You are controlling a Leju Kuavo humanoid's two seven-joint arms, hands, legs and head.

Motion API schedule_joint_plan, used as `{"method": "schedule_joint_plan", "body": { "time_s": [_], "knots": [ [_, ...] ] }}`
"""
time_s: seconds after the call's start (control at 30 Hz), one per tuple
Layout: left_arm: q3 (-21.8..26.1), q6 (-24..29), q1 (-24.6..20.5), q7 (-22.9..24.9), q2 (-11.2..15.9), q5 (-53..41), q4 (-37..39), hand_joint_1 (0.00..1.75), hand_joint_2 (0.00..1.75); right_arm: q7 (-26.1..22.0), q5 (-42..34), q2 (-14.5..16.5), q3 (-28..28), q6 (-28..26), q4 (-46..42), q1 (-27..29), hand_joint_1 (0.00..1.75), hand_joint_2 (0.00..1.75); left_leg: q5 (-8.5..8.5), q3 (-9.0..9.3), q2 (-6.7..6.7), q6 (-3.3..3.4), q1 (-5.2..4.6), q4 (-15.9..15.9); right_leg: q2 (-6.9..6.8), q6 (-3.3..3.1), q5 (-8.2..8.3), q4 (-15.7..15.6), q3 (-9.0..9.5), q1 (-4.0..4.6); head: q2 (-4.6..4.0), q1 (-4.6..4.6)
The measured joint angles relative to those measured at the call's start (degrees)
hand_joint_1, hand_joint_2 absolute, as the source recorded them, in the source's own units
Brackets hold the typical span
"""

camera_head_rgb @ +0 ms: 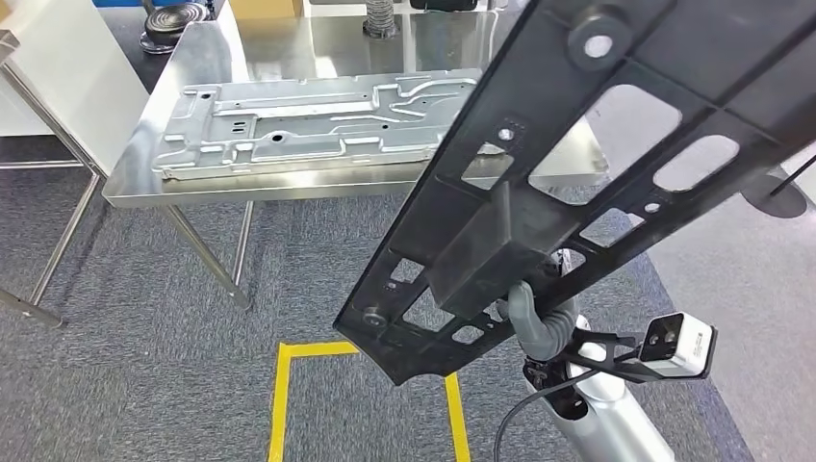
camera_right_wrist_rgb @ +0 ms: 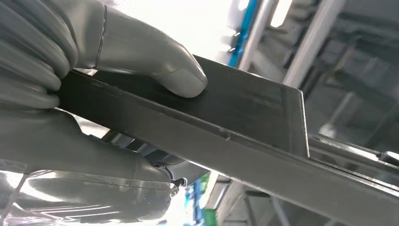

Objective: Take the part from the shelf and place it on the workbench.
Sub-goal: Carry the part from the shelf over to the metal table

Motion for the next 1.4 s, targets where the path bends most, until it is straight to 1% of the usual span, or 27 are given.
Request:
{"method": "schedule_joint_plan", "body": {
  "time_s": [0.07,0.1,0.13,0.2,0.23,0.27,0.3,0.37,0.43,0.53,0.6,0.63,0.7,0.73,0.77,0.8,0.9,0.97,1.0,1.07,1.1,1.13,1.23,1.27,1.3,1.33,1.4],
  "knots": [
    [0.01,0.01,-0.10,-0.02,0.02,-0.15,0.00,0.00,1.75,0.18,0.56,-0.01,-0.13,-0.22,-0.26,0.07,1.75,1.75,0.18,0.79,0.07,0.74,0.17,-0.33,-0.39,0.64,-0.37,1.60,-0.32,-0.03,0.00,0.14],
    [0.01,0.01,-0.12,-0.02,0.01,-0.23,0.00,0.00,1.75,0.17,0.65,-0.01,-0.21,-0.27,-0.42,0.04,1.75,1.75,0.07,1.23,0.12,1.04,0.23,-0.46,-0.77,0.84,-1.07,3.53,-1.29,-0.06,0.00,0.28],
    [0.01,0.01,-0.15,-0.01,0.01,-0.31,0.00,0.00,1.75,0.16,0.69,-0.01,-0.28,-0.34,-0.58,0.03,1.75,1.75,-0.10,1.55,0.18,1.29,0.28,-0.57,-1.18,1.04,-2.24,6.68,-3.09,-0.12,0.00,0.37],
    [0.01,0.00,-0.20,0.05,0.03,-0.35,0.00,0.00,1.75,0.17,0.75,-0.01,-0.39,-0.42,-0.72,0.19,1.75,1.75,-0.66,1.98,0.22,1.58,0.23,-0.57,-1.61,1.47,-5.13,14.29,-8.11,-0.24,0.00,0.52],
    [0.01,-0.01,-0.20,0.11,0.04,-0.36,0.00,0.00,1.75,0.19,0.78,-0.01,-0.40,-0.44,-0.74,0.33,1.75,1.75,-0.99,2.28,0.22,1.59,0.21,-0.57,-1.66,1.62,-5.84,16.78,-10.19,-0.32,0.00,0.51],
    [0.01,-0.01,-0.18,0.19,0.05,-0.36,0.00,0.00,1.75,0.22,0.82,-0.02,-0.40,-0.45,-0.75,0.44,1.75,1.75,-1.35,2.68,0.21,1.54,0.20,-0.56,-1.70,1.64,-5.43,17.24,-11.27,-0.39,0.00,0.54],
    [0.01,-0.01,-0.16,0.27,0.05,-0.36,0.00,0.00,1.75,0.26,0.85,-0.02,-0.41,-0.45,-0.77,0.48,1.75,1.75,-1.76,3.22,0.21,1.45,0.19,-0.56,-1.73,1.55,-3.71,15.39,-11.19,-0.42,0.00,0.56],
    [0.01,0.02,-0.20,0.47,0.02,-0.36,0.00,0.00,1.75,0.37,0.94,-0.02,-0.42,-0.49,-0.83,0.43,1.75,1.75,-2.68,4.46,0.21,1.13,0.15,-0.57,-1.93,1.06,1.70,7.47,-8.76,-0.30,-0.01,0.64],
    [0.01,0.10,-0.40,0.62,-0.04,-0.36,0.00,0.00,1.75,0.63,1.12,0.05,-0.39,-0.55,-0.89,0.33,1.75,1.75,-3.49,5.18,0.24,0.56,0.06,-0.68,-2.24,0.48,4.11,1.79,-6.86,0.09,-0.01,0.66],
    [0.01,0.34,-0.64,0.74,-0.07,-0.34,0.00,0.00,1.75,0.86,1.32,0.29,-0.34,-0.56,-0.96,0.34,1.75,1.75,-3.62,5.68,0.40,-0.56,-0.07,-0.38,-2.26,-0.49,4.20,0.31,-5.94,0.18,0.00,0.60],
    [0.01,0.50,-0.65,0.74,-0.10,-0.32,0.00,0.00,1.75,0.87,1.49,0.47,-0.33,-0.49,-0.95,0.36,1.75,1.75,-4.04,4.67,0.48,-1.10,-0.02,2.47,-2.19,-1.10,4.06,-0.16,-4.87,-0.10,-0.01,0.39],
    [0.01,0.56,-0.66,0.73,-0.11,-0.31,0.00,0.00,1.75,0.86,1.69,0.58,-0.31,-0.44,-0.95,0.41,1.75,1.75,-4.94,3.06,0.51,-1.34,0.08,5.40,-2.18,-1.32,3.84,-0.29,-4.37,-0.15,0.00,0.30],
    [0.01,0.65,-0.67,0.66,-0.13,-0.27,0.00,0.00,1.75,0.87,2.33,0.69,-0.27,-0.49,-0.93,0.65,1.75,1.75,-7.94,-1.56,0.52,-1.75,0.21,12.76,-2.19,-1.60,3.13,-0.33,-3.71,-0.05,0.00,0.13],
    [0.01,0.69,-0.62,0.63,-0.13,-0.26,0.00,0.00,1.75,0.96,2.68,0.71,-0.26,-0.59,-0.92,0.85,1.75,1.75,-9.23,-3.60,0.52,-1.91,0.25,15.34,-2.16,-1.64,2.74,-0.32,-3.34,-0.01,-0.01,0.16],
    [0.01,0.71,-0.51,0.62,-0.14,-0.25,0.00,0.00,1.75,1.14,3.07,0.72,-0.25,-0.68,-0.91,1.03,1.75,1.75,-9.59,-4.86,0.52,-1.96,0.27,16.18,-2.09,-1.65,2.31,-0.30,-2.87,0.02,-0.01,0.14],
    [0.01,0.71,-0.39,0.63,-0.14,-0.25,0.00,0.00,1.75,1.43,3.47,0.72,-0.25,-0.72,-0.91,1.17,1.75,1.75,-8.62,-5.14,0.53,-1.92,0.27,14.96,-2.00,-1.62,1.85,-0.27,-2.27,0.03,-0.01,0.13],
    [0.03,0.71,-0.07,0.64,-0.10,-0.25,0.01,0.00,1.75,2.99,4.39,0.98,-0.21,-0.48,-0.87,1.31,1.75,1.75,-0.94,-2.36,0.55,-1.14,0.13,4.12,-1.77,-1.20,0.36,-0.19,-0.43,0.12,0.00,0.15],
    [0.04,0.70,-0.14,0.65,-0.09,-0.27,0.02,0.00,1.75,4.59,5.08,1.25,-0.13,-0.28,-0.67,1.25,1.75,1.75,1.27,-1.34,0.54,-0.39,-0.17,0.47,-1.69,-0.56,-0.33,-0.08,0.15,0.23,0.00,0.16],
    [0.04,0.69,-0.20,0.66,-0.10,-0.28,0.02,0.00,1.75,5.34,5.54,1.35,-0.05,-0.26,-0.46,1.21,1.75,1.75,1.02,-1.23,0.52,-0.03,-0.27,0.31,-1.64,-0.19,-0.44,0.10,0.33,0.29,0.00,0.19],
    [0.05,0.69,-0.31,0.62,-0.17,-0.27,0.02,0.00,1.75,6.17,6.39,1.46,0.11,-0.73,0.10,1.08,1.75,1.75,1.29,-0.55,0.46,0.68,-0.10,0.00,-1.66,0.41,-0.57,1.06,0.25,0.25,-0.01,0.21],
    [0.05,0.69,-0.32,0.61,-0.21,-0.26,0.02,0.00,1.75,6.17,6.65,1.49,0.15,-1.09,0.43,0.96,1.75,1.75,1.16,-0.15,0.46,0.99,0.01,-0.12,-1.71,0.67,-0.88,2.63,-0.53,0.22,-0.01,0.32],
    [0.06,0.69,-0.36,0.58,-0.25,-0.24,0.02,0.00,1.75,5.94,6.81,1.51,0.16,-1.43,0.78,0.83,1.75,1.75,1.00,0.23,0.45,1.25,0.09,-0.22,-1.75,0.94,-1.71,5.33,-2.06,0.13,-0.01,0.41],
    [0.10,0.69,-0.32,0.59,-0.28,-0.17,0.02,0.00,1.75,4.83,6.79,1.52,0.17,-1.44,2.02,0.67,1.75,1.75,0.01,1.07,0.42,1.65,0.05,-0.26,-1.83,1.52,-5.75,16.04,-9.24,-0.10,0.00,0.62],
    [0.13,0.69,-0.27,0.61,-0.29,-0.11,0.02,0.00,1.75,4.61,6.94,1.52,0.22,-1.30,2.35,0.68,1.75,1.75,-0.38,1.50,0.41,1.65,0.04,-0.25,-1.85,1.56,-6.14,17.51,-10.81,-0.13,0.00,0.62],
    [0.15,0.69,-0.22,0.63,-0.31,-0.03,0.02,0.00,1.75,4.51,7.23,1.52,0.28,-1.21,2.58,0.66,1.75,1.75,-0.82,2.05,0.38,1.60,0.02,-0.25,-1.88,1.50,-5.30,16.93,-11.39,-0.13,0.00,0.62],
    [0.16,0.69,-0.19,0.65,-0.35,0.06,0.02,0.00,1.75,4.50,7.58,1.52,0.37,-1.17,2.69,0.58,1.75,1.75,-1.31,2.73,0.35,1.53,-0.01,-0.24,-1.93,1.33,-3.13,14.17,-10.89,-0.10,0.00,0.63],
    [0.20,0.69,-0.23,0.69,-0.53,0.22,0.02,0.00,1.75,4.78,8.19,1.54,0.61,-1.20,2.75,0.16,1.75,1.75,-2.35,4.02,0.33,1.23,-0.14,-0.21,-2.09,0.63,2.36,6.20,-8.68,0.19,-0.01,0.64]
  ]
}}
